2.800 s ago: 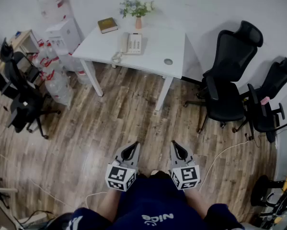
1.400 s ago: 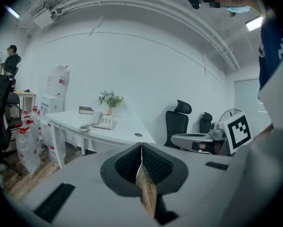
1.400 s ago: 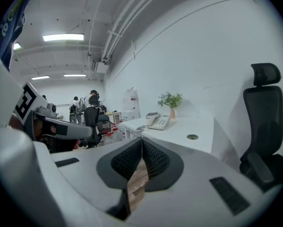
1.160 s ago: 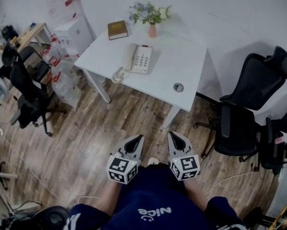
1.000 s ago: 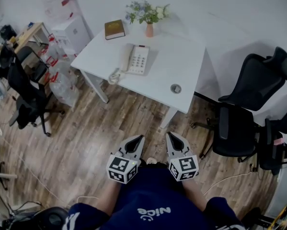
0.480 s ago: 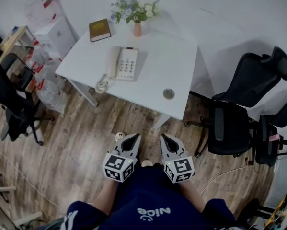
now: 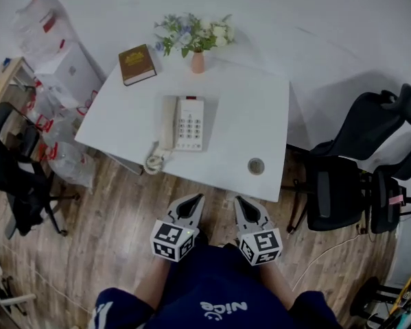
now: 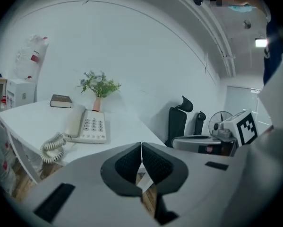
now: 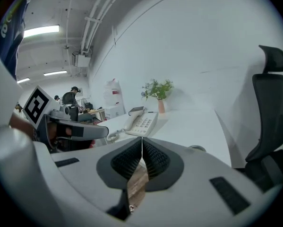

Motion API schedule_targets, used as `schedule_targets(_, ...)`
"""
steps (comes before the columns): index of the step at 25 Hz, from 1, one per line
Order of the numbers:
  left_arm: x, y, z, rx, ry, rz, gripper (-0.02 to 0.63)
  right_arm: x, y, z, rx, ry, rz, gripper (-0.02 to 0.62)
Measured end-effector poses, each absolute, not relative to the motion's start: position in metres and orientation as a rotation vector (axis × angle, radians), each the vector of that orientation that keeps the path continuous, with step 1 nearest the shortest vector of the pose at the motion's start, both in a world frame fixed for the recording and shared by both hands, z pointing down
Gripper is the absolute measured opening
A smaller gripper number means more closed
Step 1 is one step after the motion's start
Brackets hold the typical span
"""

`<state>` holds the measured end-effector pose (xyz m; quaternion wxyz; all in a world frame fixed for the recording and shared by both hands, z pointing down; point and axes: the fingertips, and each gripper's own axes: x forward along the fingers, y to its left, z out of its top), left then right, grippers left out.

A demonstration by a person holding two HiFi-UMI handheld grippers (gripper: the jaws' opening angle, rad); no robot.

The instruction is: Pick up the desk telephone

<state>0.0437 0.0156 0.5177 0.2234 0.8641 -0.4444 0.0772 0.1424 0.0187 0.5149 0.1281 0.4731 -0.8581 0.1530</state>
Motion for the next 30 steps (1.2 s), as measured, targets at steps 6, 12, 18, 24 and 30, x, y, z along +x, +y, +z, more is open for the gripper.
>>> schedule_targets(6,-0.004,-0.037,0.518,2.417,-1.184,0.240,0.017,0.100,-0.032,0.520,1.450,-2.469,0.511,0.023)
schedule_targets(12,-0.051,-0.073,0.518,2.424,-1.177,0.232,0.018,0.060,-0.070,0.522,1.492,-2.457,0.529,0.023)
schedule_targets(18,-0.075,-0.094,0.521,2.386,-1.174,0.196,0.018,0.040,-0.085,0.526,1.490,-2.434,0.539,0.023)
schedule_targets(24,-0.084,-0.114,0.529,2.311,-1.207,0.159,0.018,0.041,-0.109,0.532,1.460,-2.429,0.552,0.023)
schedule_targets(30,-0.089,-0.136,0.528,2.239,-1.238,0.160,0.018,0.039,-0.142,0.530,1.390,-2.458,0.582,0.023)
